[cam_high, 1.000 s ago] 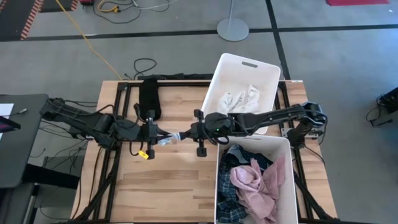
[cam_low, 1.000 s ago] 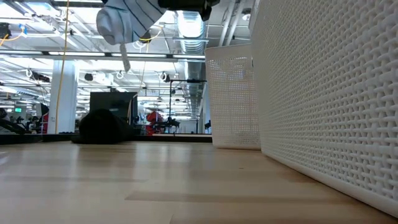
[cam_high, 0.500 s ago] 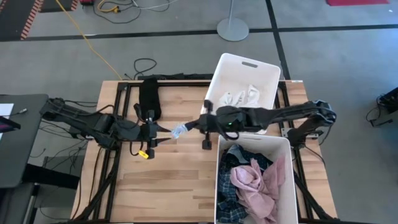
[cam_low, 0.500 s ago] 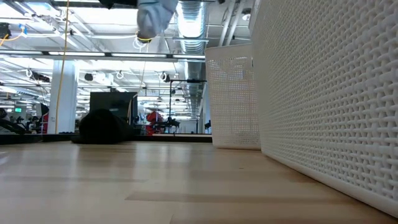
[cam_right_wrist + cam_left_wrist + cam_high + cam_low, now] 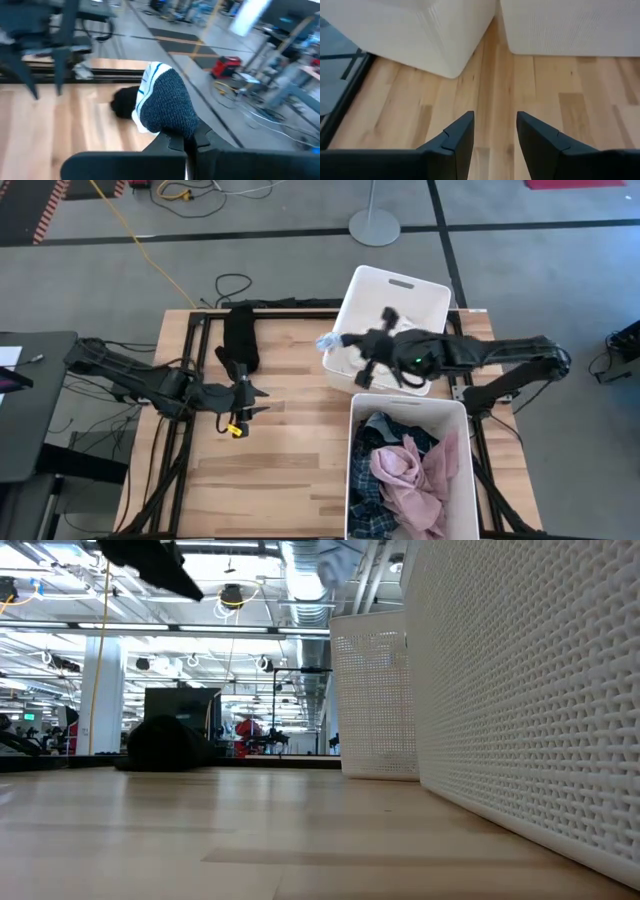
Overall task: Sort clothes
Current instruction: Put the white striped sock into the top white laundry bin
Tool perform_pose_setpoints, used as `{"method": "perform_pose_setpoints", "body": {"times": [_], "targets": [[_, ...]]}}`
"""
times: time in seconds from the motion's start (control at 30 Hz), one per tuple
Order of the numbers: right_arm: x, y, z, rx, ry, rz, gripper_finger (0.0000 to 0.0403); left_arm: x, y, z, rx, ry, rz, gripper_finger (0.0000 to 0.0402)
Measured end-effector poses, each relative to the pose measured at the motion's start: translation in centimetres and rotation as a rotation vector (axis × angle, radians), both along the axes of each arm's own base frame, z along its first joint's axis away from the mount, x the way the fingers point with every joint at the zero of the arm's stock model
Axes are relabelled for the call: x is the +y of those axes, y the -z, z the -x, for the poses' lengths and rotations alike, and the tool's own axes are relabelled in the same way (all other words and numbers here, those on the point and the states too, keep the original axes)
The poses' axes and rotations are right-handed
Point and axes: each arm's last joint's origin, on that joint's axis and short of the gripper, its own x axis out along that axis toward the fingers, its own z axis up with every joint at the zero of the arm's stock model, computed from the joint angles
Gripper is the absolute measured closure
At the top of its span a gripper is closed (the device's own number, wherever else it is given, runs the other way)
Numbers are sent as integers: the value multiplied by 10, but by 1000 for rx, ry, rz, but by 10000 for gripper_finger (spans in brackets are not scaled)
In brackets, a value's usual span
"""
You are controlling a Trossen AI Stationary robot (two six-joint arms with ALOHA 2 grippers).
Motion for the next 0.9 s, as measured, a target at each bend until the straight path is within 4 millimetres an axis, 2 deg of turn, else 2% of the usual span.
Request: {"method": "perform_pose_setpoints", "body": {"times": [0.2,0.4,0.9], "targets": [[-19,-9,37,37,179,-20,403,-1,26,-2,1,-4,5,258],[-42,-5,68,100,357,-107,403,-1,46,-2,-12,-3,9,258],[-74,20,98,311,653,-245,403,1,68,0,-2,-12,-10,259]]}}
